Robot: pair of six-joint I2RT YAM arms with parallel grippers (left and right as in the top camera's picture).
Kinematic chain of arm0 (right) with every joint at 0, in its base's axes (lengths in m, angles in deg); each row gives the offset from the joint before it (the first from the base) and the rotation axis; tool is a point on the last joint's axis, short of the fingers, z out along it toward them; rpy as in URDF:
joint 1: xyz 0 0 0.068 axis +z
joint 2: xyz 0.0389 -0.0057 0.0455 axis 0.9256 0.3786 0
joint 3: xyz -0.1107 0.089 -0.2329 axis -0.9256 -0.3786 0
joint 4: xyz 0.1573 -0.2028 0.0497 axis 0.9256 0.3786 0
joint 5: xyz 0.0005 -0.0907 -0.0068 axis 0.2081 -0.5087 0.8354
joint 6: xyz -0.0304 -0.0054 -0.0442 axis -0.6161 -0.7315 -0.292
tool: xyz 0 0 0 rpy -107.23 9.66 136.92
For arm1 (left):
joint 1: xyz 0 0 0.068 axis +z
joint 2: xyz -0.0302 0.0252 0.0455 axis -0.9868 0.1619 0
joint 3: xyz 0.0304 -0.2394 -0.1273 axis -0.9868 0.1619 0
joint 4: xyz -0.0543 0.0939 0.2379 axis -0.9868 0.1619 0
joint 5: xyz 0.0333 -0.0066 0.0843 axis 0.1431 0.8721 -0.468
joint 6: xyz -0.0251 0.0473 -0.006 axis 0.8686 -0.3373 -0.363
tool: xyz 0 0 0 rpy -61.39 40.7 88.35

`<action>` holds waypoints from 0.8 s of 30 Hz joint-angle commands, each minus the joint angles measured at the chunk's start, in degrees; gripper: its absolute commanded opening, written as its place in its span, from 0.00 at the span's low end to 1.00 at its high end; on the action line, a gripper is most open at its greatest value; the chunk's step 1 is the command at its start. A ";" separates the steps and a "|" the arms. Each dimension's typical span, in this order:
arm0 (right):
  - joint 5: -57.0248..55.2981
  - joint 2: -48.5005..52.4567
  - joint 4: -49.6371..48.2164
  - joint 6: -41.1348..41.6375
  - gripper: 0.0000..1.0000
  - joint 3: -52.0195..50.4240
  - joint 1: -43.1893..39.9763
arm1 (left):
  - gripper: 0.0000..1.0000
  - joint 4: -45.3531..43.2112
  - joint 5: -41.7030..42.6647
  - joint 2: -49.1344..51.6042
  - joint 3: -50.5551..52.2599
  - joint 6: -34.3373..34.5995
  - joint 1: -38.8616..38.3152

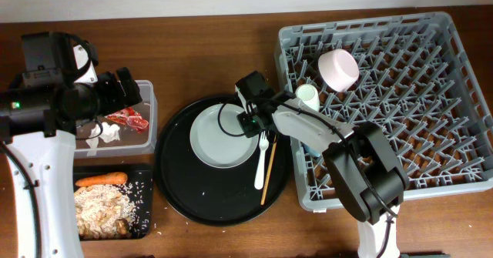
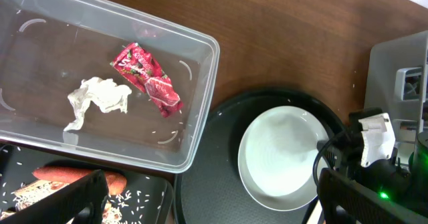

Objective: Sort waste into correct bins and load items into the dishwasher rack
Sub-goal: 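Lift the white plate and carry it over the rack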

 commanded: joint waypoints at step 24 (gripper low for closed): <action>-0.74 -16.33 9.99 0.04 0.04 6.47 -2.21 | 0.99 0.09 -0.61 -0.76 -0.87 0.74 0.15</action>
